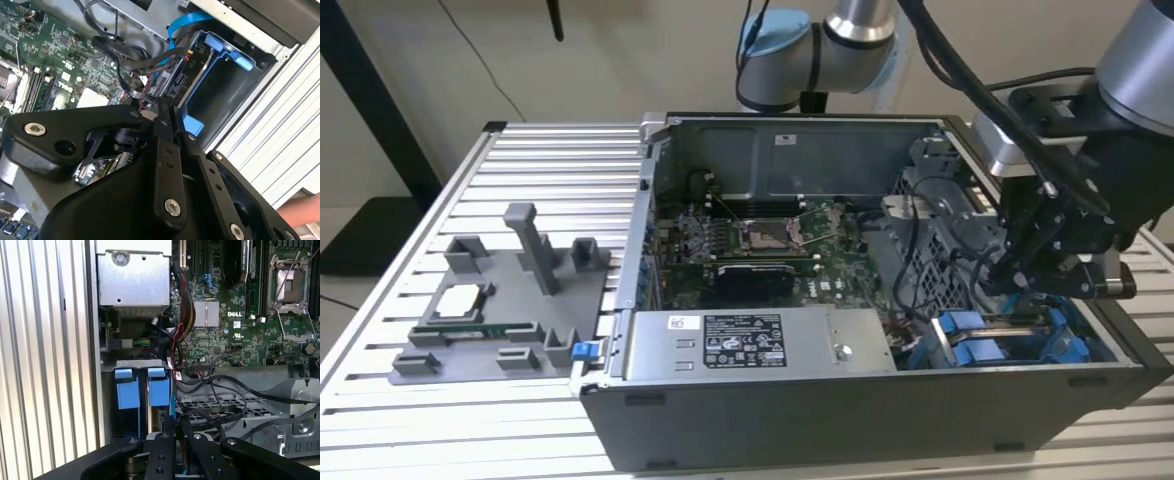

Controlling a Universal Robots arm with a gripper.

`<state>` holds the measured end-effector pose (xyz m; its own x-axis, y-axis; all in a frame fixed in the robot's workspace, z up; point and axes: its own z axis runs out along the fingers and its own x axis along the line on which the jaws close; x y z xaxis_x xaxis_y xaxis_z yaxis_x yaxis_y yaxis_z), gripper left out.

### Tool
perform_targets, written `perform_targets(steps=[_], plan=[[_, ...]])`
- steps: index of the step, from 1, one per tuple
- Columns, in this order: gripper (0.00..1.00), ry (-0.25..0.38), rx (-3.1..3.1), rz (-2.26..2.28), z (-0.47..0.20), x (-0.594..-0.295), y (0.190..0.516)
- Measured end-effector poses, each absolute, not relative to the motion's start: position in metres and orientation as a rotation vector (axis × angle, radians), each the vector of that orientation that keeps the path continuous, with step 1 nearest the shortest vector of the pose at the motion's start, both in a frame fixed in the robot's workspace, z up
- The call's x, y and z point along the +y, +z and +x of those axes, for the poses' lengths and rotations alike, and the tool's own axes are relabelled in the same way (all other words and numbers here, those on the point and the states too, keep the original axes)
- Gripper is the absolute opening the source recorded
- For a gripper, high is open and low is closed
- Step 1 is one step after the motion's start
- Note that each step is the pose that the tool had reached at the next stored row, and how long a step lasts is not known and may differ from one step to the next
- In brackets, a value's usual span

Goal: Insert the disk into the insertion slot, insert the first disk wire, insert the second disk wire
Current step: 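Insert the second disk wire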

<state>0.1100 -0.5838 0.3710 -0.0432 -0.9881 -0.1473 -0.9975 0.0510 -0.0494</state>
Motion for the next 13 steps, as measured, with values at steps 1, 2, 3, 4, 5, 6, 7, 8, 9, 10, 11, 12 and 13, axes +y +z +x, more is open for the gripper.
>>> perform_targets(steps=[1,2,3,4,5,6,7,8,9,10,11,12,13], plan=[[0.0,0.098,2.169,-2.069,0.11,-0.584,0.369],[0.0,0.097,2.169,-2.069,0.11,-0.584,0.367],[0.0,0.096,2.168,-2.068,0.11,-0.584,0.366],[0.0,0.095,2.168,-2.068,0.11,-0.585,0.364],[0.0,0.094,2.167,-2.068,0.111,-0.585,0.363],[0.0,0.094,2.167,-2.068,0.111,-0.585,0.362],[0.0,0.093,2.167,-2.068,0.112,-0.586,0.361],[0.0,0.093,2.167,-2.067,0.114,-0.587,0.36],[0.0,0.093,2.167,-2.067,0.115,-0.587,0.36],[0.0,0.093,2.167,-2.067,0.117,-0.588,0.359],[0.0,0.093,2.167,-2.067,0.118,-0.589,0.359],[0.0,0.093,2.167,-2.068,0.118,-0.59,0.358],[0.0,0.093,2.167,-2.067,0.118,-0.591,0.356]])
